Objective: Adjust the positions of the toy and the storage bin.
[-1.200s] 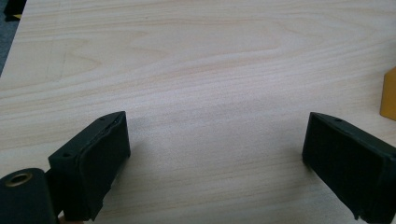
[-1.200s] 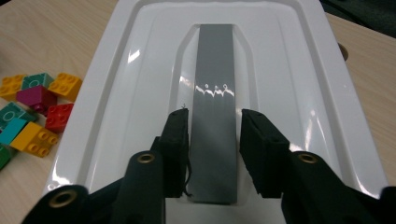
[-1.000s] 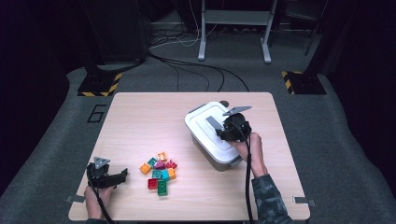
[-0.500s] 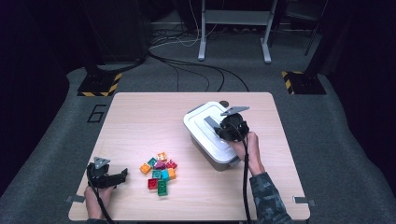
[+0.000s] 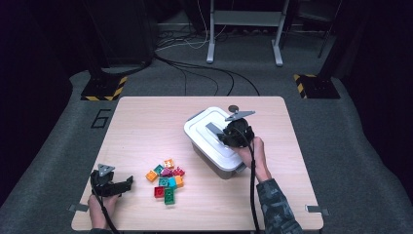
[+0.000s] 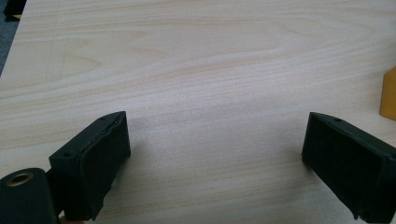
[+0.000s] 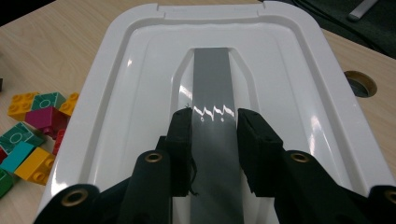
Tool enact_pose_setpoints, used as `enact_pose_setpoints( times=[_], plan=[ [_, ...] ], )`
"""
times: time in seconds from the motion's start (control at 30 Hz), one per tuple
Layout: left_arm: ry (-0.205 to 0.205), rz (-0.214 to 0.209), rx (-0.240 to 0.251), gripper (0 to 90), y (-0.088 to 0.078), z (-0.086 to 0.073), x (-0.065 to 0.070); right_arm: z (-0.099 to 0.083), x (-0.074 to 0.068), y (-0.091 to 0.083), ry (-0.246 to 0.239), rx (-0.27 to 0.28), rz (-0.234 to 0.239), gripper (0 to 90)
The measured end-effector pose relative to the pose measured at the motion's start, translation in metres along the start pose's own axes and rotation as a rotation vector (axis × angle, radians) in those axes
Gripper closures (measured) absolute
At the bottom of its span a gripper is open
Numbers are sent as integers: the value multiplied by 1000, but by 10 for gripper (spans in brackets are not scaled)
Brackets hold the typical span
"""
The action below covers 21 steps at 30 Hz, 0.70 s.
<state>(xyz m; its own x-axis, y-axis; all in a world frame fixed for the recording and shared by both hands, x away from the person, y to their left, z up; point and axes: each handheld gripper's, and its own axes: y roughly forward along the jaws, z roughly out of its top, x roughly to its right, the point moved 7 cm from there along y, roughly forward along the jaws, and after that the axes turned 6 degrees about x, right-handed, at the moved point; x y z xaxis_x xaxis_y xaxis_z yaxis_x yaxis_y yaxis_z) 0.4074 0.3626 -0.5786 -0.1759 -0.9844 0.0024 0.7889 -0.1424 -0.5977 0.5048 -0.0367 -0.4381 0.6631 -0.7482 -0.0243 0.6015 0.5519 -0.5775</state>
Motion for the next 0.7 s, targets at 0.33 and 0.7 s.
enact_pose_setpoints(
  times=[0.33, 0.7],
  plan=[
    [-1, 0, 1, 73, 0, 0, 0, 6, -12, 9, -19, 2, 37, 665],
    [1, 1, -2, 73, 0, 0, 0, 11, -18, 16, -53, 1, 50, 665]
  ],
)
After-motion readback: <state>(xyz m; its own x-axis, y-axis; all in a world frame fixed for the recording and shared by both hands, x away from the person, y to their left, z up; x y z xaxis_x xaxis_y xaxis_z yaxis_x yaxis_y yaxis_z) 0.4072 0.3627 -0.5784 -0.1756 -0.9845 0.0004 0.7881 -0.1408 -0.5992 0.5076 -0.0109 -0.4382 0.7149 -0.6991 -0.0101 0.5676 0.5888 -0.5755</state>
